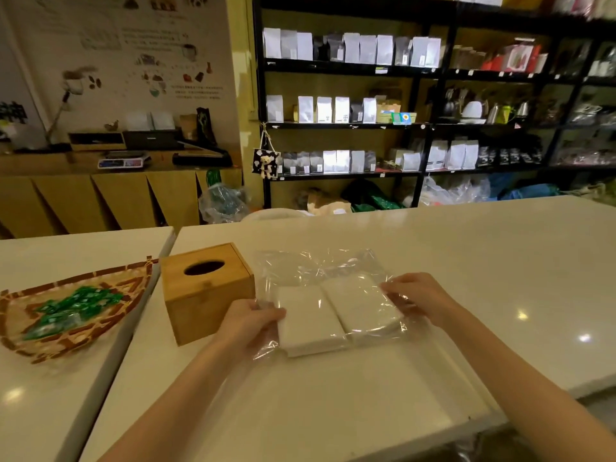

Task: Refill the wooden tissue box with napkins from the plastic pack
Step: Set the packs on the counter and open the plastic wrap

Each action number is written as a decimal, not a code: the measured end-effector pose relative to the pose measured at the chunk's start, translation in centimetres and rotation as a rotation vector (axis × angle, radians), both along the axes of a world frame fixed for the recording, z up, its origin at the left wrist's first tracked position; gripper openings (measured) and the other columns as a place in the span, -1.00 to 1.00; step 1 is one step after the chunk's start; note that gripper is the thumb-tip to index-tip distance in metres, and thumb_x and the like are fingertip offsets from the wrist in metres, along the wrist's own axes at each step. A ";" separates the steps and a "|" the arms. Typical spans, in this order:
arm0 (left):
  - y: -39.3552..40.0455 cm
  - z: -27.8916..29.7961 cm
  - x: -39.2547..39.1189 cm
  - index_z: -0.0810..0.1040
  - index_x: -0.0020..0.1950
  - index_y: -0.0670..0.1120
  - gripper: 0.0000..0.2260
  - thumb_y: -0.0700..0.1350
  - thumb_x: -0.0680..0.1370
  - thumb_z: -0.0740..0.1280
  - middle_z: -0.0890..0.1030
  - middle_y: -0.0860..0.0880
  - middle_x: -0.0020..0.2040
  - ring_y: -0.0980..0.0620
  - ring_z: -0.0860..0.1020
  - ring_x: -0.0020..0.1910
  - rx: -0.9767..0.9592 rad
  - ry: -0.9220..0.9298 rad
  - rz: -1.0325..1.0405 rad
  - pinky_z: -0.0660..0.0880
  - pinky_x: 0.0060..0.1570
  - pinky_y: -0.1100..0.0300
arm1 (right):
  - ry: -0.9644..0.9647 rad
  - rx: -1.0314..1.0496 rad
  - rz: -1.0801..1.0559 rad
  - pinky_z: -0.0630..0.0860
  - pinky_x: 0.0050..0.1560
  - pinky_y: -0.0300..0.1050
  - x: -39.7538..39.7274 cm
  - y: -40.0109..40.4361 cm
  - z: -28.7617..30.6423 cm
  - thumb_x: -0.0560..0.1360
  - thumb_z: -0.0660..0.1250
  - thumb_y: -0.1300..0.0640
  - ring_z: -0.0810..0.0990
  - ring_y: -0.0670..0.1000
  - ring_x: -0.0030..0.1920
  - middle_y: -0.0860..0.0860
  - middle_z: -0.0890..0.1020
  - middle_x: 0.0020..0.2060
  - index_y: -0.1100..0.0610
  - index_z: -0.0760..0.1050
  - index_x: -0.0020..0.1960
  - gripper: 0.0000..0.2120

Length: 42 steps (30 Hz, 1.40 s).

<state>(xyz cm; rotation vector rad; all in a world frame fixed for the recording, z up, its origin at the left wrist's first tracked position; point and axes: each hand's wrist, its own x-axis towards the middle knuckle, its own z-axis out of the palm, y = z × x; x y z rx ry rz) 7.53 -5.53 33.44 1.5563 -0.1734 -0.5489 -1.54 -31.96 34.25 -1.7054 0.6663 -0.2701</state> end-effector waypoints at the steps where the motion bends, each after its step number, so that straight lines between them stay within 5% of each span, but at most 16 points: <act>1: -0.1 0.0 -0.1 0.45 -0.32 -0.28 -0.84 -0.38 0.45 0.34 0.43 0.04 -0.70 0.15 0.38 -0.73 0.016 -0.043 0.022 0.31 -0.67 0.40 | -0.007 -0.008 -0.009 0.33 -0.56 -0.31 0.2 0.1 0.0 0.39 0.44 0.22 0.40 -0.05 -0.56 0.08 0.49 -0.47 0.27 0.54 -0.19 -0.89; 6: 0.0 -1.0 0.1 0.55 -0.28 -0.25 -0.80 -0.16 0.33 0.51 0.59 -0.10 -0.51 -0.05 0.53 -0.52 0.287 -0.317 0.135 0.53 -0.39 0.12 | 0.030 -0.103 -0.048 0.31 -0.59 -0.32 0.8 -0.3 -0.3 0.39 0.44 0.19 0.41 -0.01 -0.54 0.08 0.51 -0.46 0.22 0.51 -0.16 -0.86; 9: 0.2 -0.3 0.0 0.56 -0.31 -0.28 -0.64 0.04 0.36 0.47 0.63 -0.17 -0.44 -0.05 0.54 -0.48 0.462 -0.383 0.114 0.55 -0.35 0.10 | 0.060 -0.142 -0.065 0.32 -0.51 -0.23 1.2 -0.7 -0.5 0.40 0.42 0.17 0.41 0.03 -0.49 0.08 0.51 -0.44 0.24 0.42 0.10 -0.66; 12: 0.5 1.4 -0.4 0.52 -0.36 -0.24 -0.48 0.24 0.44 0.28 0.61 -0.17 -0.41 -0.05 0.55 -0.45 0.685 -0.459 0.039 0.53 -0.29 0.11 | 0.081 -0.308 -0.055 0.42 -0.27 -0.14 1.8 -0.9 0.2 0.42 0.40 0.12 0.51 0.09 -0.21 0.13 0.56 -0.10 0.25 0.35 0.25 -0.52; 16: 1.2 4.4 -0.8 0.53 -0.33 -0.16 -0.55 0.19 0.50 0.20 0.56 -0.01 -0.42 0.06 0.50 -0.44 0.836 -0.656 0.085 0.42 -0.40 0.22 | 0.012 -0.641 0.053 0.38 0.03 -0.09 3.0 0.0 1.8 0.44 0.37 0.08 0.48 0.13 0.17 0.17 0.50 0.20 0.21 0.38 0.29 -0.53; 20: 1.2 5.8 -1.0 0.59 0.04 -0.08 -0.77 0.03 0.51 0.28 0.61 0.02 -0.11 0.14 0.51 -0.22 0.783 -0.915 0.065 0.38 -0.31 0.36 | -0.037 -0.778 0.296 0.31 0.08 -0.17 3.4 1.5 2.7 0.45 0.36 0.06 0.44 0.07 0.22 0.08 0.50 0.23 0.10 0.48 0.21 -0.65; 24: -0.6 4.2 -1.7 0.44 0.29 0.03 -0.64 0.08 0.51 0.26 0.49 0.08 0.26 0.13 0.47 0.16 0.705 -1.051 -0.185 0.39 0.17 0.24 | 0.061 -0.843 0.547 0.31 0.14 -0.22 3.1 2.0 1.9 0.44 0.37 0.01 0.42 0.00 0.27 0.01 0.48 0.29 0.06 0.47 0.26 -0.59; 27: -2.4 2.0 -1.5 0.25 0.44 0.02 -0.50 0.13 0.53 0.19 0.22 0.06 0.50 0.10 0.18 0.46 0.841 -1.055 -0.315 0.13 0.40 0.19 | 0.139 -0.905 0.618 0.28 0.35 -0.11 2.9 1.9 0.7 0.43 0.36 -0.09 0.33 0.00 0.38 -0.01 0.42 0.36 0.08 0.38 0.35 -0.45; 33: -3.4 -1.1 -1.0 0.09 0.49 0.00 -0.18 0.45 0.36 -0.14 0.04 0.05 0.55 0.12 -0.04 0.52 0.929 -0.987 -0.422 -0.14 0.46 0.17 | 0.097 -0.929 0.642 0.17 0.40 -0.15 2.1 1.1 0.0 0.47 0.29 -0.11 0.26 -0.05 0.43 -0.03 0.35 0.42 0.01 0.35 0.38 -0.48; 37: -3.4 -1.8 -1.2 -0.03 0.51 0.02 -0.14 0.42 0.30 -0.27 -0.06 0.07 0.55 0.15 -0.13 0.51 0.942 -0.943 -0.431 -0.23 0.44 0.17 | 0.073 -0.993 0.623 0.21 0.36 -0.14 2.2 1.1 -0.1 0.48 0.27 -0.12 0.29 -0.04 0.41 -0.01 0.38 0.40 -0.04 0.41 0.34 -0.56; 42: -3.5 -0.4 -1.0 0.12 0.48 0.01 -0.48 0.17 0.57 0.04 0.01 0.03 0.55 0.10 -0.06 0.52 0.964 -0.945 -0.445 -0.13 0.47 0.10 | -0.053 -0.938 0.448 0.27 0.30 -0.16 1.4 -0.9 -0.4 0.55 0.23 0.06 0.37 -0.02 0.35 -0.03 0.47 0.30 0.05 0.47 0.27 -0.69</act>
